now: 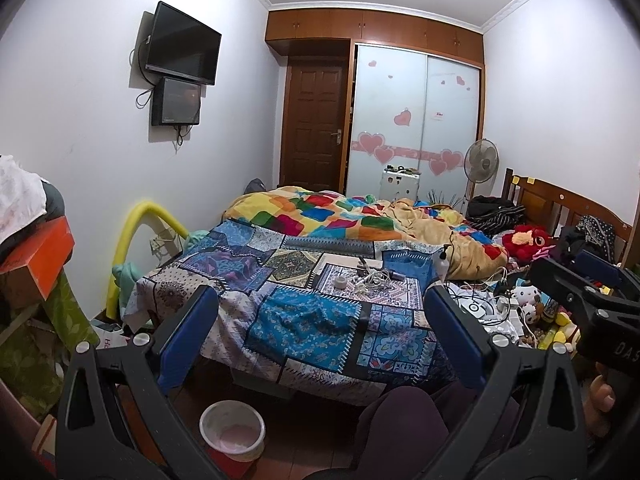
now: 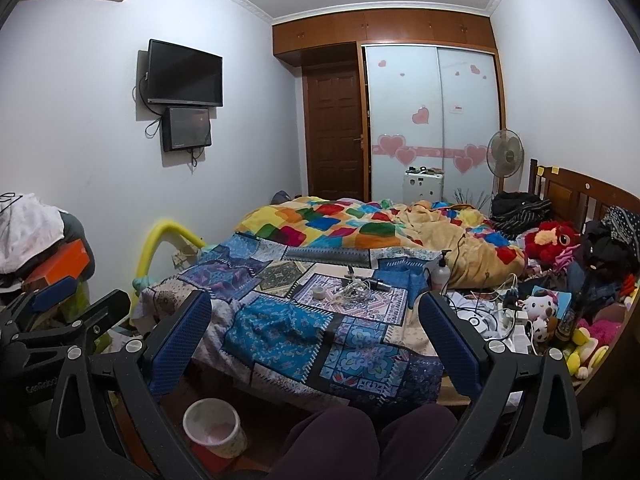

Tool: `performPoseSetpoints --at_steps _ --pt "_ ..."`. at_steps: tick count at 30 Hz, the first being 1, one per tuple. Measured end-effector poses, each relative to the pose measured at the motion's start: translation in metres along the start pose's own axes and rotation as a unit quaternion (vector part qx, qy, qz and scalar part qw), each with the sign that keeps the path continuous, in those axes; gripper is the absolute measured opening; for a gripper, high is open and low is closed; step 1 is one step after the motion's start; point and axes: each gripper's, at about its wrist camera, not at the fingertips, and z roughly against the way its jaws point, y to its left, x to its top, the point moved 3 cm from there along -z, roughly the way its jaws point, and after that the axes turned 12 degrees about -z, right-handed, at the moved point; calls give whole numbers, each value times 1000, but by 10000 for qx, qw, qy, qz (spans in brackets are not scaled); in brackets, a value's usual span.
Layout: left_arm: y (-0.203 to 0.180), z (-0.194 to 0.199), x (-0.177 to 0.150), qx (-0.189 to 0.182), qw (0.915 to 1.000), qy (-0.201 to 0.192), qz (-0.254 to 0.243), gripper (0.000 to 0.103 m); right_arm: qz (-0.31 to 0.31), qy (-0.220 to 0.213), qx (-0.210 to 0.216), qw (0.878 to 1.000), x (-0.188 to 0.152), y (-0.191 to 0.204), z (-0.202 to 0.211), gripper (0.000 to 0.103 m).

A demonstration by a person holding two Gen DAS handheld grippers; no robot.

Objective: Collect trash

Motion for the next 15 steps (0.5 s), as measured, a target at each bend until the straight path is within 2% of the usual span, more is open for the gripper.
performPoseSetpoints --at_steps 15 --pt "0 0 -2 -2 10000 -14 4 103 12 7 -6 10000 -3 2 -1 103"
